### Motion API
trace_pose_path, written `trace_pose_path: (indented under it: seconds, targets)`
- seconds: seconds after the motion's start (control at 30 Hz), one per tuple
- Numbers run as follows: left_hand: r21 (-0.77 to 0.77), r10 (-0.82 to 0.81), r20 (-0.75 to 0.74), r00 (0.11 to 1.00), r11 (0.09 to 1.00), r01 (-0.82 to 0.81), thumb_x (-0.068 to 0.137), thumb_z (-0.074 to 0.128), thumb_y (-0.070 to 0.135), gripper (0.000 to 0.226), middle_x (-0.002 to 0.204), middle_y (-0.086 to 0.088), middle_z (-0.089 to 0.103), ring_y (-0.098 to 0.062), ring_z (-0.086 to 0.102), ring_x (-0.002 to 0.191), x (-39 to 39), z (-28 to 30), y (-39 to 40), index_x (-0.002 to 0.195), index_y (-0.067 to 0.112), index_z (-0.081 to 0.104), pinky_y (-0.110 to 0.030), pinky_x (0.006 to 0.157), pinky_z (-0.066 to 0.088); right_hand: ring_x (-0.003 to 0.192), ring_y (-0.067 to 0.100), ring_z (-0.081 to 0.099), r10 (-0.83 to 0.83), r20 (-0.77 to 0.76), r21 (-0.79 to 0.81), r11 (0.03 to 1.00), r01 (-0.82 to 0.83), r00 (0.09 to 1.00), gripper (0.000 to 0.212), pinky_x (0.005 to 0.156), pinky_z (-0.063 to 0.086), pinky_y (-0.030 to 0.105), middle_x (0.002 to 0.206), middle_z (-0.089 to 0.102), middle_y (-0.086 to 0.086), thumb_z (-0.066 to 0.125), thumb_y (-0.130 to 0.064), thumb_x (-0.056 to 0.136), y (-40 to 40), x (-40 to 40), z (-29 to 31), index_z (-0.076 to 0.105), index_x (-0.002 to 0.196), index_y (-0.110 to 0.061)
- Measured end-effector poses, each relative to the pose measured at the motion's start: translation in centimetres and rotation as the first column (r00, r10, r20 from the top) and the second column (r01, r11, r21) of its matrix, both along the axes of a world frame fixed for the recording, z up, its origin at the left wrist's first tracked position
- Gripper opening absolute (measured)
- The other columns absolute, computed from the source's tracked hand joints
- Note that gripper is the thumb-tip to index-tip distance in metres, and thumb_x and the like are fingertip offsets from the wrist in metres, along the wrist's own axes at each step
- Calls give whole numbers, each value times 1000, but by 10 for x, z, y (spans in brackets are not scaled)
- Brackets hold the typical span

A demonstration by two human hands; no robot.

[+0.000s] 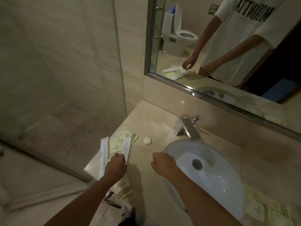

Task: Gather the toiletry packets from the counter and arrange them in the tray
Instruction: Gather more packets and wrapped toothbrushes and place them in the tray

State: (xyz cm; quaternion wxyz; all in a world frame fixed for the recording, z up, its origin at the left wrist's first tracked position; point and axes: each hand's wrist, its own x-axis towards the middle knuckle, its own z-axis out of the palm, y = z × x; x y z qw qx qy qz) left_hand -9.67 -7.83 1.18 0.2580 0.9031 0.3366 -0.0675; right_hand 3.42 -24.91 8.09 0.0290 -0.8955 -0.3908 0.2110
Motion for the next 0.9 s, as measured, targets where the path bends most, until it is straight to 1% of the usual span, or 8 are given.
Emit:
trace_pose_path:
  seconds: [0.2,0.3,0.43,0.53,0.63,0.73,0.87,0.9]
  targets:
    - [5,28,-37,999,1000,-28,86,59,30,23,107,-4,52,-21,54,94,-18,-7,41,103,17,52,-35,75,52,102,35,56,31,-52,-11,999,-31,998,26,82,43,38,112,55,15,43,-30,94,49,-20,-15,51,107,-10]
    - [-13,75,-74,994,997,-76,84,61,31,35,108,-7,50,-23,54,97,-24,-11,55,111,14,46,-36,74,51,99,34,57,45,-78,-8,999,-45,996,25,80,43,38,111,56,15,43,-30,94,71,-31,-26,48,110,-12]
    - [-101,156,-93,983,981,-165,85,61,31,41,111,-13,49,-30,56,98,-32,-20,67,114,12,39,-43,79,53,101,33,58,30,-143,3,1000,-30,989,28,80,45,37,114,58,14,45,-27,95,99,-46,-37,46,120,-14]
    - [-161,225,-88,971,958,-236,86,62,32,44,111,-16,48,-32,58,97,-34,-24,70,116,12,36,-41,75,52,102,33,58,-61,-212,27,997,68,975,31,80,47,38,114,57,16,46,-30,95,114,-54,-47,43,121,-14]
    - [-213,278,-83,957,933,-289,86,63,28,48,113,-19,46,-33,57,95,-35,-27,73,121,10,35,-38,73,50,112,33,53,-172,-274,18,983,184,946,46,88,44,38,122,52,17,49,-36,94,124,-59,-55,38,130,-11]
    - [-265,313,-75,947,909,-322,83,65,22,55,116,-21,46,-36,55,101,-35,-29,79,127,7,35,-38,76,49,118,32,49,-291,-330,12,950,313,898,55,94,43,37,127,50,16,58,-38,89,133,-60,-60,37,132,-10]
    - [-320,361,-60,931,876,-361,76,72,15,59,115,-19,50,-34,54,103,-34,-33,87,122,6,37,-40,77,52,118,31,51,-424,-370,2,889,457,827,69,93,48,36,129,51,16,71,-31,81,145,-61,-66,34,134,-8]
    - [-333,367,-67,928,868,-368,74,74,15,60,113,-17,52,-32,55,101,-33,-34,88,121,6,37,-38,73,52,119,31,51,-451,-386,-10,874,485,805,73,93,48,36,131,49,17,72,-28,79,147,-61,-67,31,136,-7]
